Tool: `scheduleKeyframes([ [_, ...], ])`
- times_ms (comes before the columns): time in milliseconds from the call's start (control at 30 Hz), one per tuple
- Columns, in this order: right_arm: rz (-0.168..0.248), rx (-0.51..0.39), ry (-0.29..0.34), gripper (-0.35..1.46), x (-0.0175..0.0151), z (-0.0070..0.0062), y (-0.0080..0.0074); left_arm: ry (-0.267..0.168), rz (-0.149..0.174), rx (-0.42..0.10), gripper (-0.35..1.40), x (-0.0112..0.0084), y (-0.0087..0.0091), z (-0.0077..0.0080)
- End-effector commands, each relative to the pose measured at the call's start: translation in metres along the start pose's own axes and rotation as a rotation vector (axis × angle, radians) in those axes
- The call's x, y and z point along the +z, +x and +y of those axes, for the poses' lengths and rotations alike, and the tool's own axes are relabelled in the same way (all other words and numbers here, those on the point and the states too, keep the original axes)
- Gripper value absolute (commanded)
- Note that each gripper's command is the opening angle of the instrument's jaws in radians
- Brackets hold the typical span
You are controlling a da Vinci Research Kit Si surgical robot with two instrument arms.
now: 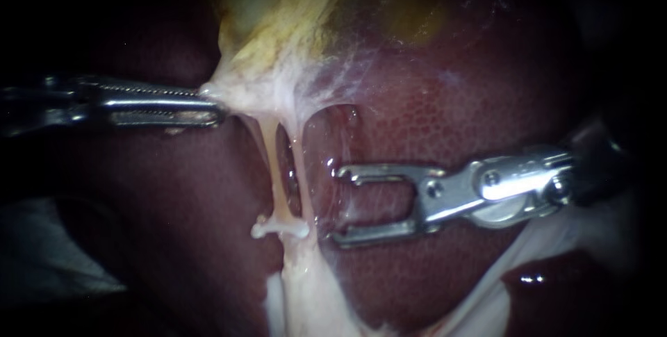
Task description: Going back first clip left tube
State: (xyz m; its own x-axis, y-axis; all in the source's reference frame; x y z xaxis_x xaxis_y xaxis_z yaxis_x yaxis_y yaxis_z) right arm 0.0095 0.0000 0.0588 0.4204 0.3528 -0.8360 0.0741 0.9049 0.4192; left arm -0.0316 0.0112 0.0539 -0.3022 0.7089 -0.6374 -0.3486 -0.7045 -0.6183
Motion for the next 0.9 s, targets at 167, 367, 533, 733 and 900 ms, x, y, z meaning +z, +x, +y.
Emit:
scheduleKeyframes([
  [167, -0.023, -0.025, -0.028, 0.5, -0.003, 0.0002, 0.0, 0.001, 0.0, 0.0, -0.35, 0.0, 0.0, 0.0],
  [367, -0.033, -0.039, -0.054, 0.5, -0.0061, 0.0012, 0.0, 0.001, 0.0, 0.001, -0.35, 0.0001, -0.0001, -0.0001],
  [533, -0.034, -0.054, -0.048, 0.5, -0.007, 0.0014, -0.0001, 0.002, 0.001, 0.001, -0.35, 0.0003, -0.0002, -0.0001],
  [733, -0.032, -0.066, -0.038, 0.5, -0.0071, 0.0014, -0.0002, 0.005, 0.002, 0.005, -0.35, 0.0011, -0.0009, -0.0005],
  [900, -0.031, -0.072, -0.036, 0.5, -0.007, 0.0016, -0.0003, 0.011, 0.004, 0.013, -0.35, 0.0033, -0.0024, -0.001],
])
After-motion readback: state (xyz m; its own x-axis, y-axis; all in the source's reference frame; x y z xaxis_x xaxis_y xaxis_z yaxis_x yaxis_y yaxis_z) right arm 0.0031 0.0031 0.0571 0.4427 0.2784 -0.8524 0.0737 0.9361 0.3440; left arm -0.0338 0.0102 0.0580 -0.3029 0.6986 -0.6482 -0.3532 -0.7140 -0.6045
